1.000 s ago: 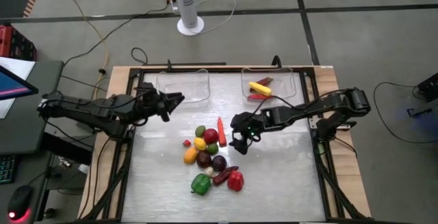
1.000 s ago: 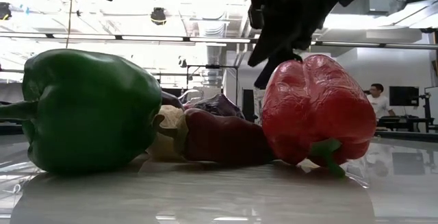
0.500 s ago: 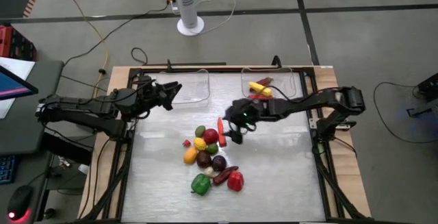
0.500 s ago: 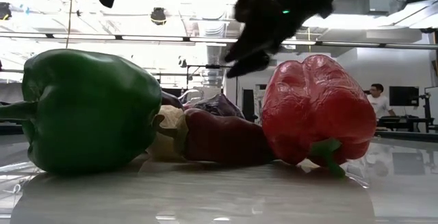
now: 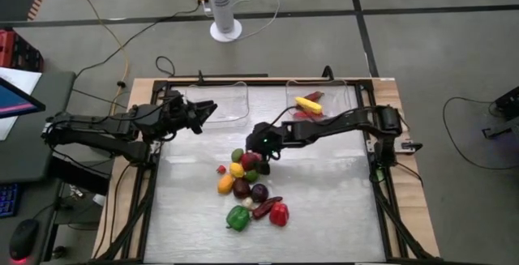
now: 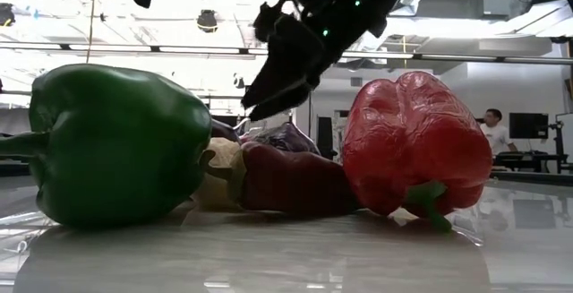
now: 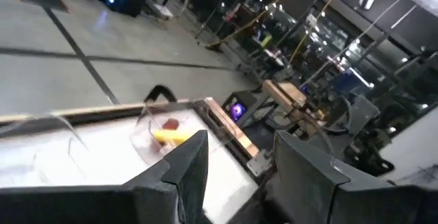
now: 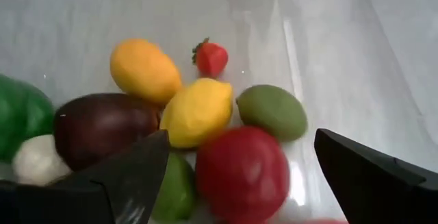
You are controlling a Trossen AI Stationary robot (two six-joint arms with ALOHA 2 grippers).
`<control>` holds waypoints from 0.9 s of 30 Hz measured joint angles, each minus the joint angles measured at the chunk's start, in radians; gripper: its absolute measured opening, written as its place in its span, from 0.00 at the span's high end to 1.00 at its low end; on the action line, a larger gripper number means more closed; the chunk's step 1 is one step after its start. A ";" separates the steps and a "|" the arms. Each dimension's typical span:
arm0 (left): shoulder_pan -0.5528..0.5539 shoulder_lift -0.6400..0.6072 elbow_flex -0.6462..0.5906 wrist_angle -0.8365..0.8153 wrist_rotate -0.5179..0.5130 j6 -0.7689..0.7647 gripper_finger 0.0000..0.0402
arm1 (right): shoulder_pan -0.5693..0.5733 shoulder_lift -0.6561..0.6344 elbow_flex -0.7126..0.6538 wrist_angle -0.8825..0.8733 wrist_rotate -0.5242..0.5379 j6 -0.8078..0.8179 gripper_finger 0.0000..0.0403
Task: Sort produce into baskets
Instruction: Put the red tomato into the left transparent bin
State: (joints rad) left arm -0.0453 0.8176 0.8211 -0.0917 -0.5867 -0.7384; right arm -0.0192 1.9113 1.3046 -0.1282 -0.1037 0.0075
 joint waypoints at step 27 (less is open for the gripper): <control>-0.001 -0.006 -0.001 -0.006 -0.003 -0.086 0.62 | 0.008 0.051 -0.002 -0.078 0.052 -0.174 0.41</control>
State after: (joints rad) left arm -0.0463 0.8112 0.8204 -0.0974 -0.5895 -0.8242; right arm -0.0114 1.9624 1.3025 -0.2058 -0.0514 -0.1662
